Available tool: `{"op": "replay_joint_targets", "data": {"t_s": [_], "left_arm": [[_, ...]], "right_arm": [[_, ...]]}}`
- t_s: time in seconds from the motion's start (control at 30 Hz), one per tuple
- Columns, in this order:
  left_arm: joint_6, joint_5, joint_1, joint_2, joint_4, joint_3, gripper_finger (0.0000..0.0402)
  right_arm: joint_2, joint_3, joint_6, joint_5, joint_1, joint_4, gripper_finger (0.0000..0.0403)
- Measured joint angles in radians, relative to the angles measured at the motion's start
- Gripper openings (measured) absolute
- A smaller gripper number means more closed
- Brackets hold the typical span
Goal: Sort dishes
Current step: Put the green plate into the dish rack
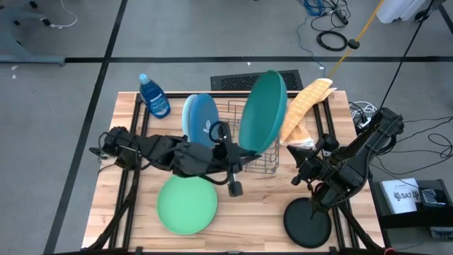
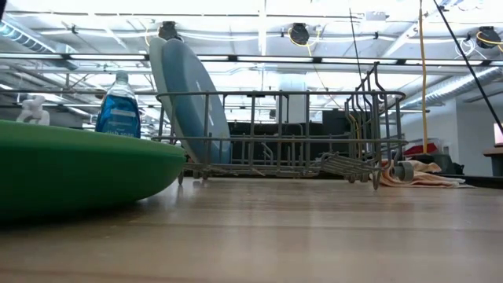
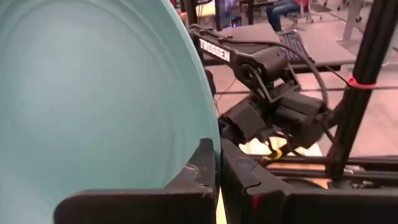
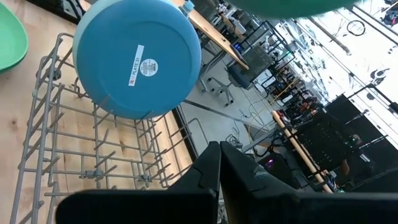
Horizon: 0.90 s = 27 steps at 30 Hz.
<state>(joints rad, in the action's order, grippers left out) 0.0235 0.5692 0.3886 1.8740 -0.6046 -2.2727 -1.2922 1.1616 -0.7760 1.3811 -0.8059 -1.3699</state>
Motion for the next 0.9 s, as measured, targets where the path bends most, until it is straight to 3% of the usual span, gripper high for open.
{"op": "replay_joint_targets", "data": {"t_s": [0.27, 0.43, 0.67, 0.8, 0.9], "left_arm": [[-0.021, -0.084, -0.035, -0.045, 0.248, 0.272, 0.0], [-0.119, -0.096, -0.061, -0.194, 0.461, 0.612, 0.0], [-0.226, -0.114, -0.097, -0.419, 0.927, 1.126, 0.0], [-0.319, -0.09, -0.134, -0.464, 1.069, 1.312, 0.0], [-0.361, -0.091, -0.159, -0.469, 1.142, 1.383, 0.0]], "right_arm": [[0.0, 0.0, 0.013, -0.027, -0.001, 0.017, 0.0], [0.0, 0.0, 0.013, -0.049, -0.001, 0.023, 0.0], [0.0, 0.0, 0.027, -0.051, -0.001, 0.039, 0.0], [0.0, 0.0, 0.056, -0.044, 0.001, 0.06, 0.0], [0.0, 0.0, 0.064, -0.023, 0.001, 0.064, 0.0]]}}
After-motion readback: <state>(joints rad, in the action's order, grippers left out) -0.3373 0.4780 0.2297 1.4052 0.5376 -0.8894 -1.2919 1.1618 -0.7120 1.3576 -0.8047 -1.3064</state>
